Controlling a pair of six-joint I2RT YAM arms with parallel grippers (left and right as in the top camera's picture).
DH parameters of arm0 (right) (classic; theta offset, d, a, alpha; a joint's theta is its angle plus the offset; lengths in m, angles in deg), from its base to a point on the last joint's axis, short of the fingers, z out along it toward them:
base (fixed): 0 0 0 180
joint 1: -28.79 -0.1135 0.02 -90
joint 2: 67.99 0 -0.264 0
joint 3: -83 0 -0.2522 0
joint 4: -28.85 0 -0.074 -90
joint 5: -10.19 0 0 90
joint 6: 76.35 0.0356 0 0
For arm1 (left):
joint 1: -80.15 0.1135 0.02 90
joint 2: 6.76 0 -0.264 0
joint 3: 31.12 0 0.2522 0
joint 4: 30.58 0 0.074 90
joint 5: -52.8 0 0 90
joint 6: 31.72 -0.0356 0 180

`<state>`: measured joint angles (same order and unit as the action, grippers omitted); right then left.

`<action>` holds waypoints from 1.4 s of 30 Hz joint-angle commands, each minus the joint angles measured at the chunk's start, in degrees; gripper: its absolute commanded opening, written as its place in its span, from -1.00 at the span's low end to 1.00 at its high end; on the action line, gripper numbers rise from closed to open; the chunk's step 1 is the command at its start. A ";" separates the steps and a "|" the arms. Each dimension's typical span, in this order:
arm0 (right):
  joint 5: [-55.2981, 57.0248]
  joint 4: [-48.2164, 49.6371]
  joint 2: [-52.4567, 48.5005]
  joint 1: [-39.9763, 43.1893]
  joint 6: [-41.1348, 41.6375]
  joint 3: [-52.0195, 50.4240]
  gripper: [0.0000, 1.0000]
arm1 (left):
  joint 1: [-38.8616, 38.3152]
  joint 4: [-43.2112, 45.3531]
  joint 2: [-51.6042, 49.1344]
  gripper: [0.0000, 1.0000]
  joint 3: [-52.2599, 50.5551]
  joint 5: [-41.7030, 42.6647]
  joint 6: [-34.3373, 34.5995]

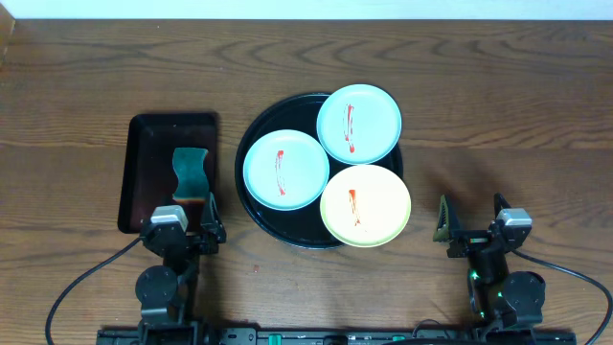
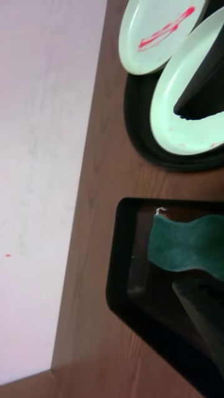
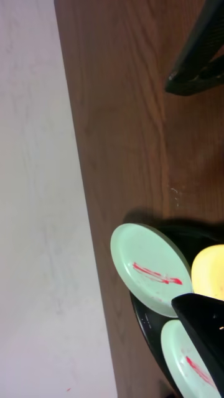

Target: Clean dirty plates on tray and stack at the side

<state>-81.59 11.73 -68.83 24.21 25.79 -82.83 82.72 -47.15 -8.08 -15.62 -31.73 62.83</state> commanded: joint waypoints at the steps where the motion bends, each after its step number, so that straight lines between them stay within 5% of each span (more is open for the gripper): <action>1: -2.86 0.15 -0.20 0.37 1.07 0.35 0.98 | -0.13 -3.89 -1.55 0.62 2.10 3.13 3.02; 12: -5.35 -3.82 -5.44 0.37 0.37 10.95 0.98 | -0.13 -15.74 -22.64 0.62 25.68 6.16 3.69; 27: -11.06 -20.72 -36.06 0.37 -3.17 40.24 0.99 | -0.13 -48.11 -53.64 0.62 62.23 6.54 3.58; 38: -19.91 -46.07 -59.63 0.37 -6.73 63.80 0.99 | -0.13 -63.12 -71.23 0.62 74.49 6.56 2.78; 42: -19.89 -46.18 -64.46 0.37 -6.10 65.31 0.98 | -0.13 -62.38 -72.89 0.62 74.47 6.49 2.75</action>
<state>-99.80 -34.78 -130.21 24.21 20.61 -19.16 82.70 -109.84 -80.23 57.36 -25.50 65.94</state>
